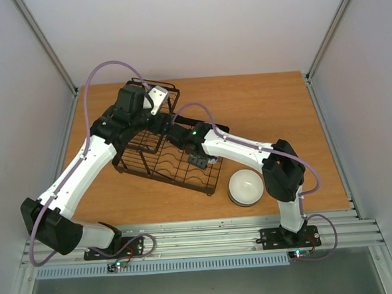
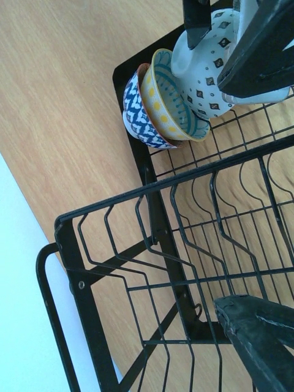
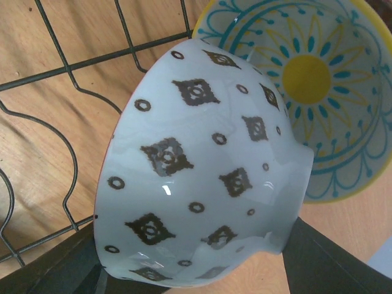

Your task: Load the bowls into the dish rack

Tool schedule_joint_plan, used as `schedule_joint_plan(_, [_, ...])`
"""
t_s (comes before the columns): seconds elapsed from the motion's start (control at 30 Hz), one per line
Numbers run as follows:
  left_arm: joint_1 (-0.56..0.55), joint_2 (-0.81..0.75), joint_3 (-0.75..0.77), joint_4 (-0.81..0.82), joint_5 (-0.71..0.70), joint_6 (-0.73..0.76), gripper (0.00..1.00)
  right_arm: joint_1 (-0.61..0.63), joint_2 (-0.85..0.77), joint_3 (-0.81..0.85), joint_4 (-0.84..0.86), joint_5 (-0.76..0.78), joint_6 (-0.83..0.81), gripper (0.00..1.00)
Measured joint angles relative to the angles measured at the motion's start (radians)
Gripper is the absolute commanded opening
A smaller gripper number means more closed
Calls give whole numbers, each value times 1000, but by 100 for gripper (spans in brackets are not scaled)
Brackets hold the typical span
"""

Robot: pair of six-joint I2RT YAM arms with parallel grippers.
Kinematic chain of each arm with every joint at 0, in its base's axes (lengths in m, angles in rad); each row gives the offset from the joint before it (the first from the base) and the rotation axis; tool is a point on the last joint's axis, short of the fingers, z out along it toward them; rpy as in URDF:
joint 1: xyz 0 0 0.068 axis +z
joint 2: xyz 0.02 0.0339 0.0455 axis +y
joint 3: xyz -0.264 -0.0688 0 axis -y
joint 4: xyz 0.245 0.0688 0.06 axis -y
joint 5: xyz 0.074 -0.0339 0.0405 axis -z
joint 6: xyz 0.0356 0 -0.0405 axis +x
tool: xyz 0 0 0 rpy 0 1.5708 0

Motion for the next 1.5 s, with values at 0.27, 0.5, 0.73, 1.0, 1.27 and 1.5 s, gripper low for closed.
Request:
schedule_joint_plan(0.27, [3, 0, -4, 5, -10, 0, 89, 2, 9, 9, 5, 7, -13, 3])
schedule_joint_plan(0.5, [3, 0, -4, 5, -11, 0, 90, 24, 11, 8, 4, -3, -13, 3])
schedule_joint_plan(0.73, [3, 0, -4, 10, -17, 0, 90, 50, 21, 6, 6, -6, -12, 5])
schedule_joint_plan(1.0, [4, 0, -4, 15, -23, 0, 90, 50, 27, 0, 25, 1, -14, 35])
schedule_joint_plan(1.27, [9, -2, -4, 21, -23, 0, 90, 46, 33, -11, 58, 14, -14, 83])
schedule_joint_plan(1.5, [9, -4, -4, 24, -17, 0, 90, 45, 33, -52, 79, 14, -10, 99])
